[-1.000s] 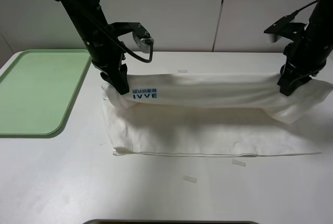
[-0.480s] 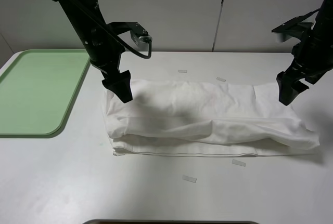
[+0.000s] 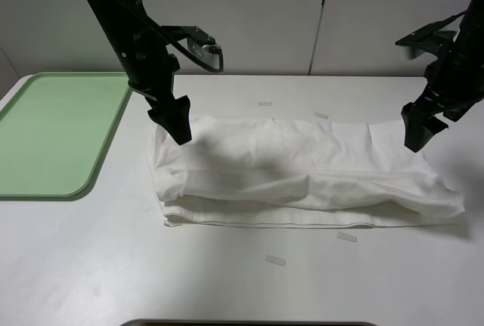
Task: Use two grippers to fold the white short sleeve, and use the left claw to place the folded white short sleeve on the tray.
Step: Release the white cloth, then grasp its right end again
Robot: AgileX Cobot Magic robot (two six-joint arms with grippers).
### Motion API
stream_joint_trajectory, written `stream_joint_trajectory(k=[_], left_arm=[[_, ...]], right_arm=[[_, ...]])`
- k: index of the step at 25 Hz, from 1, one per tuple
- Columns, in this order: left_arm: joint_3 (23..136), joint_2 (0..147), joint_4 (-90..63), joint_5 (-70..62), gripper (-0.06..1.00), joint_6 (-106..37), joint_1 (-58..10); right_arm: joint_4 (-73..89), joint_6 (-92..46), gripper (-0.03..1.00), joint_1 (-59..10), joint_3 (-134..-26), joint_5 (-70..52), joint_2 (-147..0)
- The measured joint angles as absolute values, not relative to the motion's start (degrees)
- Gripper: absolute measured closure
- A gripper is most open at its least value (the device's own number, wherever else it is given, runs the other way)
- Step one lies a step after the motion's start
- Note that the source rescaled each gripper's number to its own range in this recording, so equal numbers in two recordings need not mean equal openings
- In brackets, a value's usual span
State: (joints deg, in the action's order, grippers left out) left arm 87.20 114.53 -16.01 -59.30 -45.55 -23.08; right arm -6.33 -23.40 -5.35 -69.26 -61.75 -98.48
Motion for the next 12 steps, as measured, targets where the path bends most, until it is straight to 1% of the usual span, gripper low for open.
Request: stream_joint_trajectory(k=[7, 12], left_arm=[[93.68, 109.94, -11.55, -65.02, -0.06, -35.86, -23.08], [94.19, 103.76, -10.23, -67.33, -0.06, -31.64, -23.08]], right_arm=[[-1.84, -23.13, -0.03, -5.35, -69.26, -61.19, -92.2], [3.02, -23.0, -0.03, -5.35, -69.26, -61.3, -85.79]])
